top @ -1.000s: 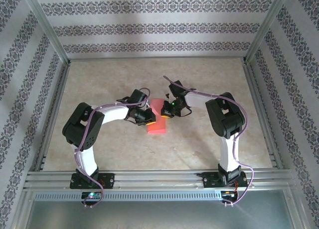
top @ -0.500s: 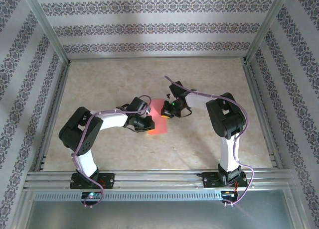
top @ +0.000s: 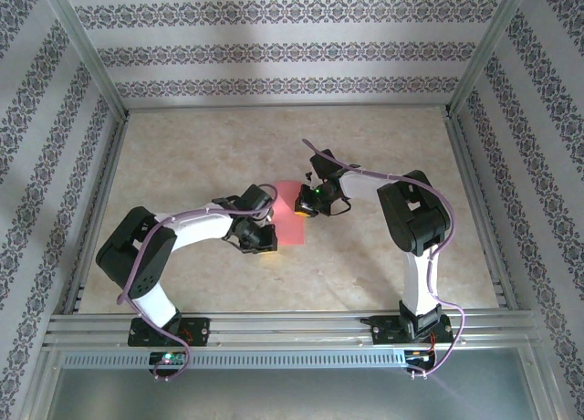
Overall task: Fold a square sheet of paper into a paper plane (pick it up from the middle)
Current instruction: Fold the paper in half at the center of the table.
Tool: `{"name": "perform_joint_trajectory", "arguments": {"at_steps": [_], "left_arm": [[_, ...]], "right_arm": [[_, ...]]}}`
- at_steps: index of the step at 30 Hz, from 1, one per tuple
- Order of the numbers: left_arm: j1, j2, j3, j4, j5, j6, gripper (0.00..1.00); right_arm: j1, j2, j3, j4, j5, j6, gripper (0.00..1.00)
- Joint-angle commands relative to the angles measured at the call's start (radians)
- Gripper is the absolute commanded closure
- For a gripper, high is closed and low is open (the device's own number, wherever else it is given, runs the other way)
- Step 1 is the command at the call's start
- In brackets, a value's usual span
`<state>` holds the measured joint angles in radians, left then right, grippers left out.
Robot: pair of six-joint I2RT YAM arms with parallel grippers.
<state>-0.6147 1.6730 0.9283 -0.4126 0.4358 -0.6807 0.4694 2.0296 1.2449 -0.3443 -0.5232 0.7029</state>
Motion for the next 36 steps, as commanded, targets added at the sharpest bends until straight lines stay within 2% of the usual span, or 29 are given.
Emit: {"name": "perform_joint_trajectory", "arguments": {"at_steps": [1,7,19,26,32,36], "left_arm": [[0.044,-0.008,0.104,-0.013,-0.002,0.051,0.87],[0.119,0.122,0.201,0.117,0.003,0.037,0.88],[0.172,0.308,0.29,0.193,0.036,0.003,0.88],[0.226,0.308,0.209,0.202,-0.064,-0.121,0.87],[0.29,0.264,0.157,0.234,-0.05,-0.147,0.86],[0.311,0.22,0.174,0.263,0.025,-0.108,0.83]], "right_arm": [[0.009,0.091,-0.07,-0.157,0.194,-0.031,0.93],[0.01,0.091,-0.068,-0.16,0.188,-0.052,0.93],[0.011,0.105,-0.059,-0.174,0.179,-0.069,0.93],[0.009,0.106,-0.062,-0.199,0.203,-0.092,0.93],[0.002,0.105,-0.065,-0.222,0.236,-0.112,0.93],[0.002,0.104,-0.061,-0.231,0.249,-0.123,0.94]]}}
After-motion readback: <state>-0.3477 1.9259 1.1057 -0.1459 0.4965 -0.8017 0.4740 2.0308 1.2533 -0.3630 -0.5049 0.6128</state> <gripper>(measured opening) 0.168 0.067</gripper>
